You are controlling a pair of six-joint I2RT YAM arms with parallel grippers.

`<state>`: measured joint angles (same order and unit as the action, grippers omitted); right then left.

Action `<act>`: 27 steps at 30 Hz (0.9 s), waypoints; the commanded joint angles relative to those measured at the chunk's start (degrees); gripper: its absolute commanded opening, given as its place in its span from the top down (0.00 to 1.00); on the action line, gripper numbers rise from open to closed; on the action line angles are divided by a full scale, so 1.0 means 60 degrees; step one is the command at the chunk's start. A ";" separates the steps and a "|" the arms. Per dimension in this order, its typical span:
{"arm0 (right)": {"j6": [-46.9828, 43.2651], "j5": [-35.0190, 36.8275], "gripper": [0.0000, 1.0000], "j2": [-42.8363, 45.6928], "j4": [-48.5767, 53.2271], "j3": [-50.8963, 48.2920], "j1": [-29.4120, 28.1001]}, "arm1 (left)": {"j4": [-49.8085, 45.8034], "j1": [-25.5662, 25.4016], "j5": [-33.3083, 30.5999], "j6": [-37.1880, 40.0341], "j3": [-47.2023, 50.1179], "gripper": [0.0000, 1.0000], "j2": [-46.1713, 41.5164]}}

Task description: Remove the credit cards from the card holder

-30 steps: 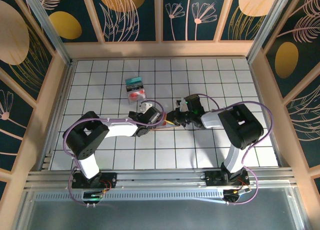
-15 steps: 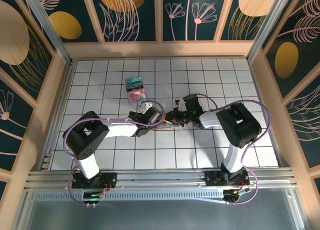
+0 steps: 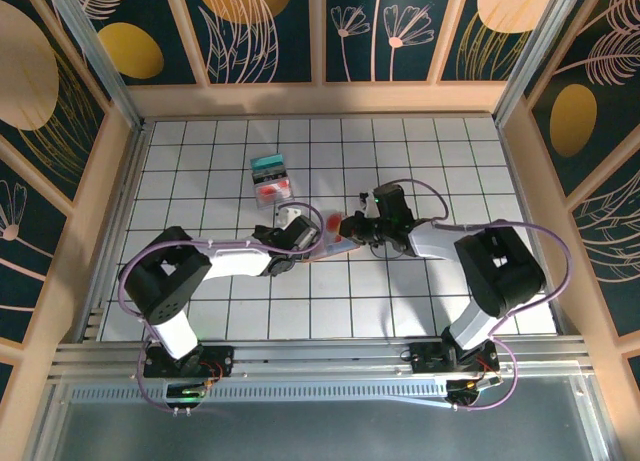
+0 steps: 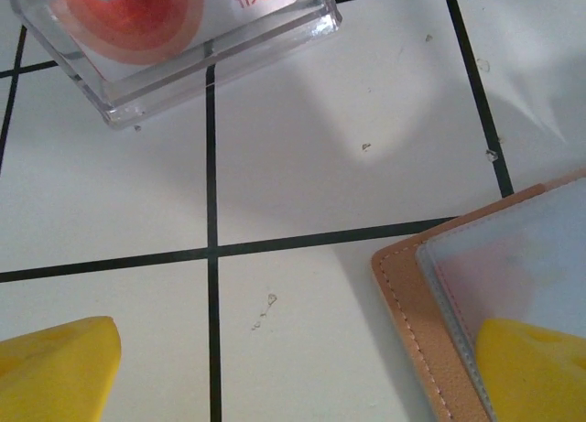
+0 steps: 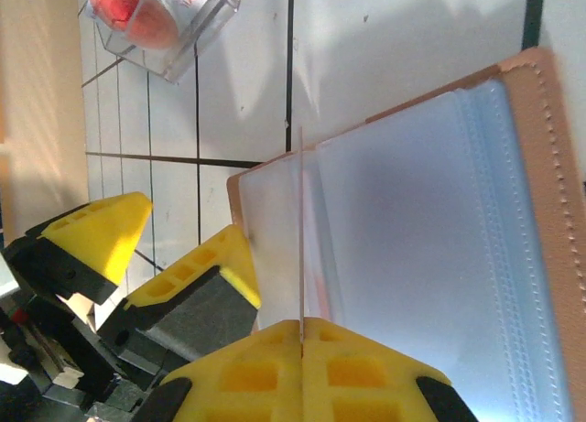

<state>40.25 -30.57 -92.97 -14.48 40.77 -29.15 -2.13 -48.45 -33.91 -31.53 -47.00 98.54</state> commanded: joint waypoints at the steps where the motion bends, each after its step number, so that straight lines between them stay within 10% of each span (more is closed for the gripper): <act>1: -0.0531 0.0748 1.00 0.0600 0.0636 0.0074 0.0059 | -0.0264 -0.0029 -0.0126 -0.0043 0.0028 0.01 -0.0671; 11: -0.0935 0.1495 1.00 0.2094 0.0266 -0.0361 0.0135 | 0.0121 0.0151 0.0698 -0.0224 -0.0557 0.01 -0.2049; 27: -0.0496 0.1620 1.00 0.3794 -0.2251 -0.1156 0.0225 | 0.3546 0.1616 0.5169 -0.0983 0.0054 0.01 -0.3275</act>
<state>36.42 -19.99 -71.48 -21.47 34.70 -28.16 13.04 -39.62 -10.11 -35.81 -47.44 79.22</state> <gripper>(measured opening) 0.044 0.988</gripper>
